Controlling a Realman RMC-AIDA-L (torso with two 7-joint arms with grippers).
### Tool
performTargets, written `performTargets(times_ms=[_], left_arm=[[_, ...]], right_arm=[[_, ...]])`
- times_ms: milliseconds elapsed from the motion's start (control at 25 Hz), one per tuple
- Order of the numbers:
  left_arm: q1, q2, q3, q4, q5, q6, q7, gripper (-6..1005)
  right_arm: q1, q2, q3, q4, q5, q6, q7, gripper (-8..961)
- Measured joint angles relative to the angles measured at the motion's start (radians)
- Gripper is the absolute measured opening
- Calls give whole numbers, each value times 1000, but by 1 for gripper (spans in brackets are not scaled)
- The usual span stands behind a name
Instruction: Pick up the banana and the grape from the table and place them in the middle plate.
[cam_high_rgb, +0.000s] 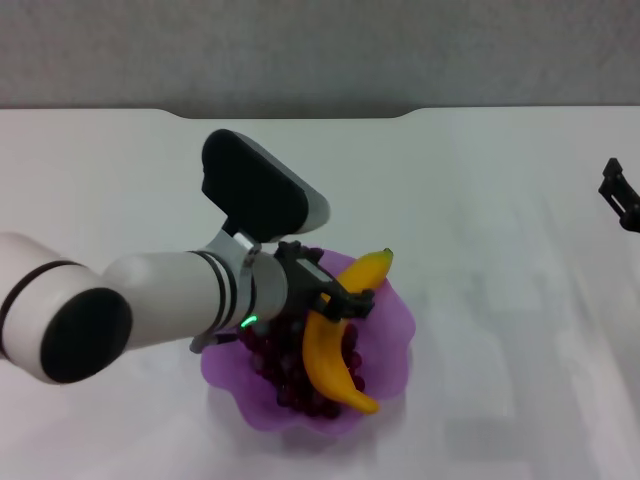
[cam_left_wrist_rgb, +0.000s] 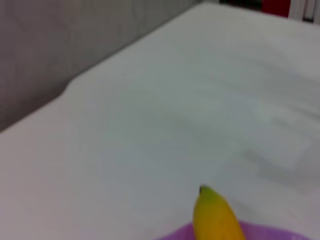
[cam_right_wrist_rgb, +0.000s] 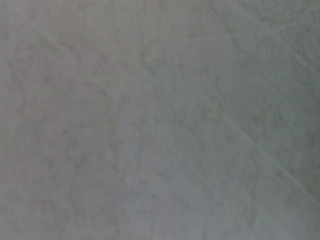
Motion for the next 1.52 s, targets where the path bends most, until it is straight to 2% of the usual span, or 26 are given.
performTargets(times_ms=[280,360,440,600,800,1040,1240,1520], left_arm=[[96,5,-33,-161,34,0,17,895],[129,6,-40,-206,57,17,30,895],[165,5,-48,-237,76,71,48,895],[211,3,-73,-224,76,212,56,895],[227,1,-97,-121,64,438,45,896],[211,1,-99,50,-32,721,36,896],[150,0,-90,243,-93,920,10,896],[60,-1,-87,551,-91,1188,-181,895]], right_arm=[[-2,0,1,0,-2,0,-1,879],[-2,0,1,0,-3,0,-2,879],[-2,0,1,0,-3,0,-2,879],[1,0,0,0,-4,0,-2,879],[1,0,1,-1,-3,-4,-2,879],[5,0,1,-7,-3,-8,-2,879],[20,0,-2,-10,-4,-11,-2,879],[37,0,-6,-13,-5,-13,-3,880]])
